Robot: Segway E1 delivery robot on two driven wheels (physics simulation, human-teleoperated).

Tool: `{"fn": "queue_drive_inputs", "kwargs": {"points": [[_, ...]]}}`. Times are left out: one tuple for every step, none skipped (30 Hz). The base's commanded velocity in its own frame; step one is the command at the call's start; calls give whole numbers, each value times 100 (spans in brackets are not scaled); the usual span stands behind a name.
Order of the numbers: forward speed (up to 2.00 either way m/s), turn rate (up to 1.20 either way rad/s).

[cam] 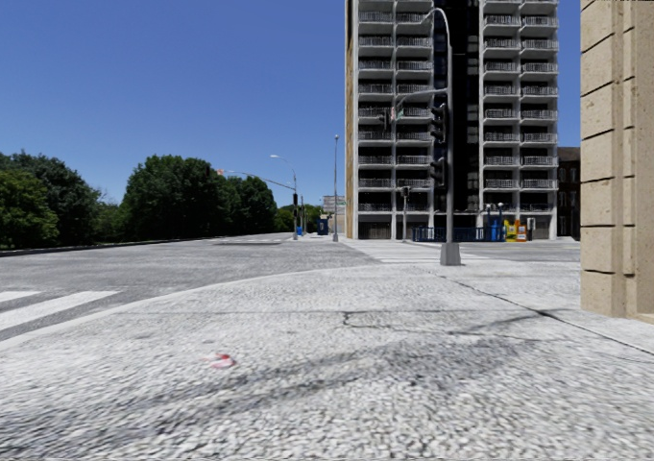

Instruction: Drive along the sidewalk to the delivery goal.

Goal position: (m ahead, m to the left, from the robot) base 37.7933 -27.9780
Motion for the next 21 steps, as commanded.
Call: {"fn": "queue_drive_inputs", "kwargs": {"points": [[200,-15],[200,-15],[200,-15],[200,-15],[200,-15],[200,-15],[200,-15],[200,-15],[200,-15],[200,-15],[200,-15],[200,-15],[200,-15],[200,-15],[200,-15],[200,-15],[200,-15],[200,-15],[200,-17],[200,-21],[200,-24]]}}
